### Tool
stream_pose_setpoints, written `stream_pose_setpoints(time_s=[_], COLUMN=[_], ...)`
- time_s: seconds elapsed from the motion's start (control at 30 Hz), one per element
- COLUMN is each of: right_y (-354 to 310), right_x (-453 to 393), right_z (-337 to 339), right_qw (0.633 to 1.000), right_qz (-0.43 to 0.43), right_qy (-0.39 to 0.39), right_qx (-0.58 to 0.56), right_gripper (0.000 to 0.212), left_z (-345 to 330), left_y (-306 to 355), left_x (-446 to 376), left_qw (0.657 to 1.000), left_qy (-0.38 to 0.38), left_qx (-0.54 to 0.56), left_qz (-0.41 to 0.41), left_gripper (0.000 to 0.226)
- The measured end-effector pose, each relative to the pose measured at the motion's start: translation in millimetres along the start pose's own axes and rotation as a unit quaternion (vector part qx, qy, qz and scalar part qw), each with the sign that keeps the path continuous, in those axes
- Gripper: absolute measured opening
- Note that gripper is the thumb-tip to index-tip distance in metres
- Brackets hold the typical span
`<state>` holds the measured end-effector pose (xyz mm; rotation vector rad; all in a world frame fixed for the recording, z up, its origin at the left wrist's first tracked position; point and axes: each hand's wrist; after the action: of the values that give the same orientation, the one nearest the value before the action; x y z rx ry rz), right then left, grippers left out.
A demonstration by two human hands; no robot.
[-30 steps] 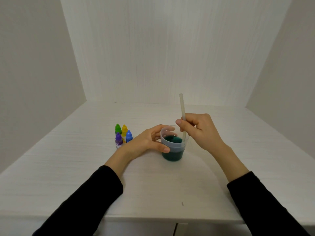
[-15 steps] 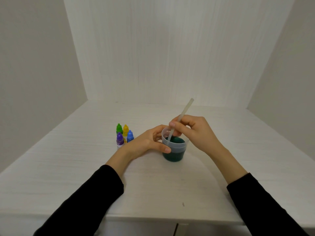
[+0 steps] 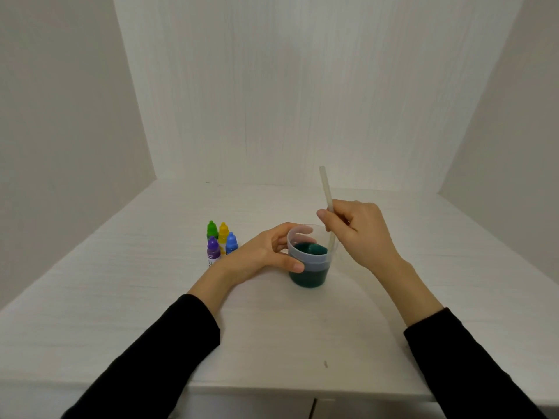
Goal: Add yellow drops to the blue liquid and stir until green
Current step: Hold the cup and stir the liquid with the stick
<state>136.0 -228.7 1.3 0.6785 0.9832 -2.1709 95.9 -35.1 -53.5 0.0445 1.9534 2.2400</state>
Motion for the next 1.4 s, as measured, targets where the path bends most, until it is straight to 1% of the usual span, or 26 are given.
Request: stream_pose_setpoints(time_s=[0.1, 0.17, 0.23, 0.4, 0.5, 0.6, 0.73, 0.83, 0.9, 1.03, 1.13, 1.27, 1.4], right_y=[-6.2, -8.5, -10.6, -11.9, -9.4, -5.5, -0.4, 3.1, 2.6, -5.7, -12.3, -15.7, -11.2], right_x=[2.2, 2.8, 3.0, 3.2, 2.2, 0.1, -1.6, -2.1, -1.6, 2.1, 4.1, 4.6, 2.7], right_z=[0.3, -0.1, -1.0, -4.7, -8.0, -10.0, -6.9, -5.1, -4.5, -2.8, -2.8, -5.0, -9.0], right_qw=[0.990, 0.982, 0.978, 0.974, 0.980, 0.988, 1.000, 0.999, 1.000, 0.992, 0.982, 0.976, 0.984], right_qz=[-0.030, -0.033, -0.035, -0.051, -0.065, -0.069, -0.002, 0.011, -0.001, -0.036, -0.033, -0.047, -0.063], right_qy=[-0.027, -0.047, -0.061, -0.070, -0.058, -0.033, -0.010, 0.012, 0.013, -0.009, -0.038, -0.064, -0.036], right_qx=[-0.136, -0.180, -0.195, -0.208, -0.179, -0.131, -0.012, 0.031, 0.018, -0.116, -0.181, -0.202, -0.161], right_gripper=[0.030, 0.028, 0.024, 0.011, 0.008, 0.014, 0.024, 0.037, 0.038, 0.030, 0.026, 0.011, 0.007], left_z=[0.8, 1.0, 0.8, 0.3, 0.6, 0.1, 0.6, 0.4, 0.5, 0.9, 0.5, 0.0, -0.4], left_y=[-1.3, -1.9, -1.7, -0.2, -0.6, -0.5, -1.4, -0.5, -0.6, -1.0, -1.0, 0.0, 0.3], left_x=[-0.3, -0.9, -1.3, -1.2, -1.0, -1.0, -1.5, -0.9, -1.1, -1.4, -1.8, -1.8, -1.8], left_qw=[1.000, 1.000, 1.000, 1.000, 1.000, 1.000, 1.000, 1.000, 1.000, 1.000, 1.000, 1.000, 1.000], left_qy=[0.003, -0.001, -0.007, -0.005, -0.008, -0.005, 0.001, 0.000, 0.000, 0.001, -0.001, -0.005, -0.005], left_qx=[-0.002, -0.005, -0.007, -0.015, -0.011, -0.008, -0.003, -0.006, -0.006, -0.009, -0.012, -0.013, -0.012], left_qz=[0.000, 0.000, -0.003, -0.005, -0.004, -0.003, 0.000, 0.003, 0.004, 0.005, 0.003, 0.001, 0.006], left_gripper=[0.077, 0.078, 0.075, 0.081, 0.075, 0.072, 0.074, 0.074, 0.074, 0.077, 0.076, 0.081, 0.075])
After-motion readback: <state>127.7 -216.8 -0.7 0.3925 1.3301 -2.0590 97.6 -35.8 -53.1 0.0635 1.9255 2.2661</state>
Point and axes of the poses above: each hand's wrist, its own x-axis away from the middle knuckle, its own z-axis out of the back of the hand, y = z × x, and after that the axes turned 8 degrees about y, right-handed
